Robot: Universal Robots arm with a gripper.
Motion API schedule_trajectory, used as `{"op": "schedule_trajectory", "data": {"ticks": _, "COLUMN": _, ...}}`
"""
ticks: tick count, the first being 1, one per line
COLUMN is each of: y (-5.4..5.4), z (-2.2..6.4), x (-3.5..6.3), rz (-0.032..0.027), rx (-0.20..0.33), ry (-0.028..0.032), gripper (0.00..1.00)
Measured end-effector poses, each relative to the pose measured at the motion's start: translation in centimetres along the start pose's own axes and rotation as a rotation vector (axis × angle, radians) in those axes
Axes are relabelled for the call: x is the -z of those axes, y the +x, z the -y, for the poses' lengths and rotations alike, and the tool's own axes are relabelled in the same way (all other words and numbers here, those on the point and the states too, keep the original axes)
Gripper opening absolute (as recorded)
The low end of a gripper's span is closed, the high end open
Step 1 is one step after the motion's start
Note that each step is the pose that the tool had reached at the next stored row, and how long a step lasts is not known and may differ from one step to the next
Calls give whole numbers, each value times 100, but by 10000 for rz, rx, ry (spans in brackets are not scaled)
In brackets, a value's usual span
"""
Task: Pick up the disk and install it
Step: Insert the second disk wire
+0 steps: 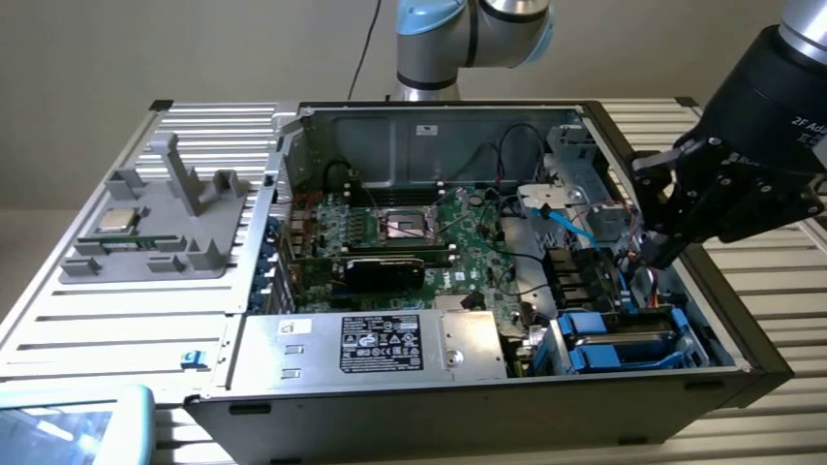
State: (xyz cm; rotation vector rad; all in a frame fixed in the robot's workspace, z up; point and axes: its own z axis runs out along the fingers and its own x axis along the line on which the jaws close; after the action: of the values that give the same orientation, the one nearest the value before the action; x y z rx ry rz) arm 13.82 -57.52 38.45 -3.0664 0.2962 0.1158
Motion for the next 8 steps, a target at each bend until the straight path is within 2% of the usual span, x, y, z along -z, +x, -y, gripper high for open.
{"op": "schedule_trajectory", "data": {"ticks": 8, "y": 0, "z": 0, "x": 0, "rz": -139, "rx": 1175, "ry": 12, "gripper": 11}}
